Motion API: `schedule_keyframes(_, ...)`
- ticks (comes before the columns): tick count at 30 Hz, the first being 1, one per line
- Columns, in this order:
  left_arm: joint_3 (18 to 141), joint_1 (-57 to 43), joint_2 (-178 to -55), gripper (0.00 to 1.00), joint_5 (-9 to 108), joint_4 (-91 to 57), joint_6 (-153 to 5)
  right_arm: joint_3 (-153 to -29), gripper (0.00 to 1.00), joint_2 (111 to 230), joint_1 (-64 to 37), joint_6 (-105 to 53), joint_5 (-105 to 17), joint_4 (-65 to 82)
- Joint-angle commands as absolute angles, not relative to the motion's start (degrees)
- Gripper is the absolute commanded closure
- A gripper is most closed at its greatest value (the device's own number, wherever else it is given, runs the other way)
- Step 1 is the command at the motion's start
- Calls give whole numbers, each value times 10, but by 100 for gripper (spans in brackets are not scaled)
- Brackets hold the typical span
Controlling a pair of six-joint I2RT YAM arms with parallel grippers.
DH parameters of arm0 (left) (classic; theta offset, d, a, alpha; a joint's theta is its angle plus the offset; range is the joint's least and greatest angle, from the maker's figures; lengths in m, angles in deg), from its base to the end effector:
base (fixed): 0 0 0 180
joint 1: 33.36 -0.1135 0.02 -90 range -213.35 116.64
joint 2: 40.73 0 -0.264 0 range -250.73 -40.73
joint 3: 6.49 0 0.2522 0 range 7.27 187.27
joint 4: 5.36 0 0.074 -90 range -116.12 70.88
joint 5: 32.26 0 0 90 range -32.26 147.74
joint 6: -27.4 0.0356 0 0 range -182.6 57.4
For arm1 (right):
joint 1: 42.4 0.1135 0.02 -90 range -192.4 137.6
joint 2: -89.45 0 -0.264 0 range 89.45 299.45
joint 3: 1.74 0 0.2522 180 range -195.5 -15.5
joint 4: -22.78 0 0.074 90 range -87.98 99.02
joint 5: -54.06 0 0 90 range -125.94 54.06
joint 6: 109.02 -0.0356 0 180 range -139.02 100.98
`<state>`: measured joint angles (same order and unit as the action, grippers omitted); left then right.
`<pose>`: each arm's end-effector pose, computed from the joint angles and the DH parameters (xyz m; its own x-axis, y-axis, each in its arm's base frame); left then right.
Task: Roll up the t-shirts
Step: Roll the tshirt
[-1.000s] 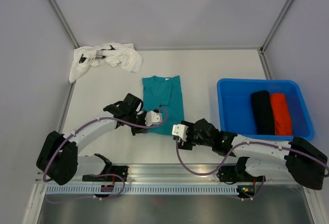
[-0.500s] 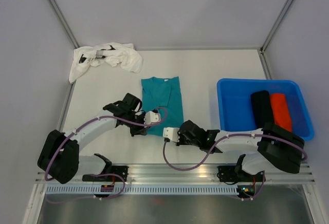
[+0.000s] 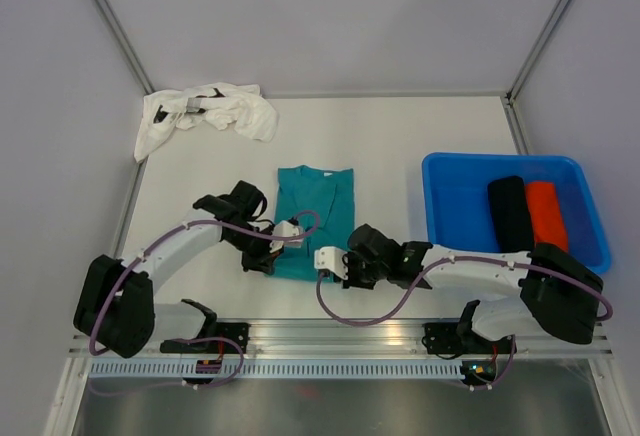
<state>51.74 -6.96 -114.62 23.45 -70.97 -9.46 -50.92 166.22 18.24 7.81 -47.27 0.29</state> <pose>0.1750 -0.1092 0.1968 -0.1759 0.8253 -0.5366 0.9747 0.0695 -0.2126 0.1179 0.2239 0.1702 0.0781 -0.7639 -0.6406 -0.9875 0.0292 -0.1552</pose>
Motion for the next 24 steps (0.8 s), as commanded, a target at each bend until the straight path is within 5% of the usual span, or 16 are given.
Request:
schedule_keyframes(1,546,-87,-1157,98,194,-780,-25,-543,92,1662,133,87,-591,-51)
schedule_keyframes(9,594,-116,-1247,97,163,-788,-23,-608,94,1720,36,97,-700,-113)
schedule_keyframes(11,601,-143,-1254,91,147,-767,-34,-615,98,1735,24,99,-719,-125)
schedule_keyframes(16,578,-153,-1226,55,132,-724,-50,-623,100,1738,-14,89,-752,-121)
schedule_keyframes(21,519,-152,-1166,37,120,-653,-73,-625,100,1745,-18,83,-760,-111)
schedule_keyframes(24,494,-151,-1153,14,112,-617,-95,-630,100,1756,-20,84,-761,-113)
